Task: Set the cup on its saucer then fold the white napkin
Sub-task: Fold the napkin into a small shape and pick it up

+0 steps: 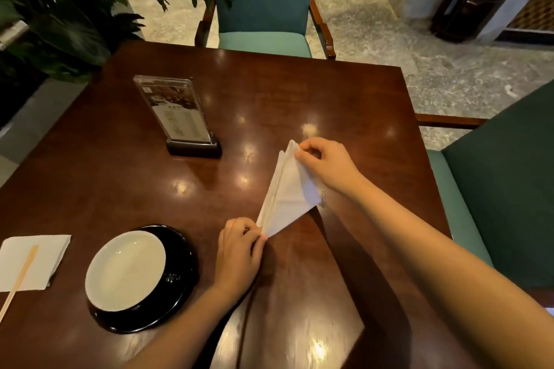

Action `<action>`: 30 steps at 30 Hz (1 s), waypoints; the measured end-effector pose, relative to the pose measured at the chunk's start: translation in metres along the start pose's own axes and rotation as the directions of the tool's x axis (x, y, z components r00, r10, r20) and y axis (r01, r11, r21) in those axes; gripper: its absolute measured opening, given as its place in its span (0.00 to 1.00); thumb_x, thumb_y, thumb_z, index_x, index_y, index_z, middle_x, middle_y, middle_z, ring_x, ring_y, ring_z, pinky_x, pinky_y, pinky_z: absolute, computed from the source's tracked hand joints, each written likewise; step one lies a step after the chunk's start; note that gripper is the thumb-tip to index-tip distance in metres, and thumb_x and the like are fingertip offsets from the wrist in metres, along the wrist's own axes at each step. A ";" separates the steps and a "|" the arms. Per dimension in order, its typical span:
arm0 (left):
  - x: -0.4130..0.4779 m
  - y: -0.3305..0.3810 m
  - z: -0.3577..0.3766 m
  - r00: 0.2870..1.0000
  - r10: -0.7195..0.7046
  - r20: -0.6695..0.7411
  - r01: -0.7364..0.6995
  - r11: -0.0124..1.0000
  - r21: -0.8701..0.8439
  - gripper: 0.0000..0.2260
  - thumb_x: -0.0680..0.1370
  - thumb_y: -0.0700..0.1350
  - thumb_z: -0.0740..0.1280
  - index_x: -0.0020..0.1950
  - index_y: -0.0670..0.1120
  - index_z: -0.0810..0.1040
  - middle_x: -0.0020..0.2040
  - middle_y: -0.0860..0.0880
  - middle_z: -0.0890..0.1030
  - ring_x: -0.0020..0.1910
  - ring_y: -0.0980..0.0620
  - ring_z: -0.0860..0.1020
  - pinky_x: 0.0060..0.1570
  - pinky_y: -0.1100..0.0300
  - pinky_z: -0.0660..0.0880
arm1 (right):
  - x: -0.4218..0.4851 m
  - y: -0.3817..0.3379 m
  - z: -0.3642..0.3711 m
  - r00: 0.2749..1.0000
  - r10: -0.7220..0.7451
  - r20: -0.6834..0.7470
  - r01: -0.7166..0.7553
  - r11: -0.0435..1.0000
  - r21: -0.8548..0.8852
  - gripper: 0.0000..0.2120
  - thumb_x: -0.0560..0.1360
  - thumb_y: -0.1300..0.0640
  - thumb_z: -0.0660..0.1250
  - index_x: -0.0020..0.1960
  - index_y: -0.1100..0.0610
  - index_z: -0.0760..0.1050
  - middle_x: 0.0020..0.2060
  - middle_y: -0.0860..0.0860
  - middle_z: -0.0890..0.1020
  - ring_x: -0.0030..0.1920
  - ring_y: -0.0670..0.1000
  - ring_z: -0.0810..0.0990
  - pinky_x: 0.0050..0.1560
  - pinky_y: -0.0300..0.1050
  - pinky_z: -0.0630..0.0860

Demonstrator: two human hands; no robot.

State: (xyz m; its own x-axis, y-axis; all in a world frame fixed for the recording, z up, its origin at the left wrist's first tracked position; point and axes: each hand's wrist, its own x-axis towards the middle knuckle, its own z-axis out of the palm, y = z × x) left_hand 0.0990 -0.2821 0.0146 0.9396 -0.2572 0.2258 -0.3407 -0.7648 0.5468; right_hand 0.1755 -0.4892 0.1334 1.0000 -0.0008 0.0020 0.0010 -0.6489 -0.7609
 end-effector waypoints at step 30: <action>0.031 0.023 0.001 0.995 -0.097 -0.021 0.095 0.993 -0.075 0.19 0.72 0.52 0.60 0.63 0.51 0.68 0.61 0.50 0.73 0.61 0.54 0.67 0.58 0.54 0.66 | 0.053 0.064 0.090 0.983 0.085 -0.165 -0.112 0.981 -0.160 0.08 0.79 0.57 0.58 0.53 0.54 0.74 0.47 0.49 0.75 0.52 0.49 0.71 0.55 0.45 0.60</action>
State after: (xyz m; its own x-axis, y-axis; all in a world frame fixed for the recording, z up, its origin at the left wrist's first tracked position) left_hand 0.1203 -0.3081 0.0337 0.9673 -0.1696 0.1886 -0.2514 -0.7392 0.6248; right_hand 0.2289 -0.4624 0.0263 0.9823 -0.1818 0.0444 -0.1113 -0.7582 -0.6425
